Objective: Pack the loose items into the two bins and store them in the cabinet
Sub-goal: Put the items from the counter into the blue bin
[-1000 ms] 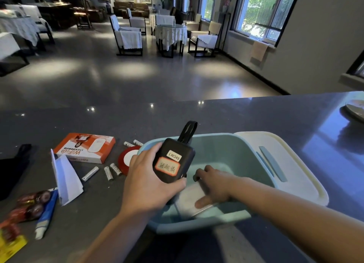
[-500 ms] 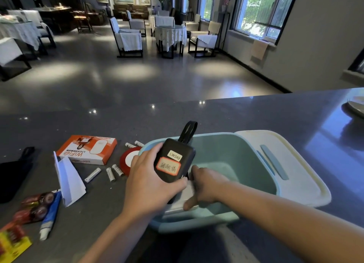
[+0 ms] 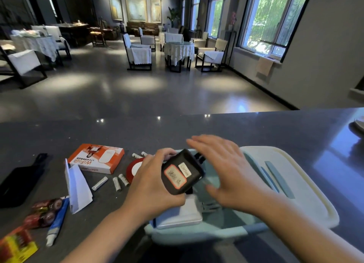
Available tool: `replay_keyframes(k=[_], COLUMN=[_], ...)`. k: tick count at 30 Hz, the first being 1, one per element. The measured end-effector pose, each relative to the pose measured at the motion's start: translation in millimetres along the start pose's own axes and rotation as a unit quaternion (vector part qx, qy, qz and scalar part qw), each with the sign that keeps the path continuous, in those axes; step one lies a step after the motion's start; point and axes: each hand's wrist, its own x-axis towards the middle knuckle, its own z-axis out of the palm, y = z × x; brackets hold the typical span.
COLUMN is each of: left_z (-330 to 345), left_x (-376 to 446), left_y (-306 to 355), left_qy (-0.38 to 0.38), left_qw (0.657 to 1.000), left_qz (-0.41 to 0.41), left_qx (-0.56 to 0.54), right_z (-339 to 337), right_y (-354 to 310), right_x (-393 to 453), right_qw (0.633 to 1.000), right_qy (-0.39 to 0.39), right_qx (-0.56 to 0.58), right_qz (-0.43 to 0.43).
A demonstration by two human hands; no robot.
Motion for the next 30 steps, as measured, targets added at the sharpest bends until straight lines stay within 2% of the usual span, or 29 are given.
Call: replay_keyframes(k=[2,7,12,17,21,25,30], left_z=[3,9,4,-10,-9,8,9], left_x=[-2,-12,-15,-14,-25,-34,-34], left_y=[1,-2,-7,-20,-46,-58,-65], left_qy=[-0.018,-0.056,-0.084,-0.053,-0.033,-0.012,0.006], left_qw=[0.999,0.996,0.995,0.998,0.998,0.995,0.995], left_qz=[0.032,0.038,0.028,-0.003,-0.053,-0.091,-0.082], left_qx=[0.020,0.057,0.053,0.044,0.024,-0.042,-0.059], right_z=[13,27,32,37,55,77,96], right_y=[-1,-6,-8,14,26,24,15], right_x=[2,2,6,6,1,0,4], right_qw=[0.996,0.992,0.991,0.989,0.977,0.965,0.955], right_qy=[-0.054,-0.124,-0.133,-0.137,-0.198,-0.232,-0.277], right_qx=[-0.066,-0.017,-0.003,0.011,-0.006,0.039,0.047], right_qz=[-0.034,-0.007,-0.018,0.053,0.084,0.115,0.091])
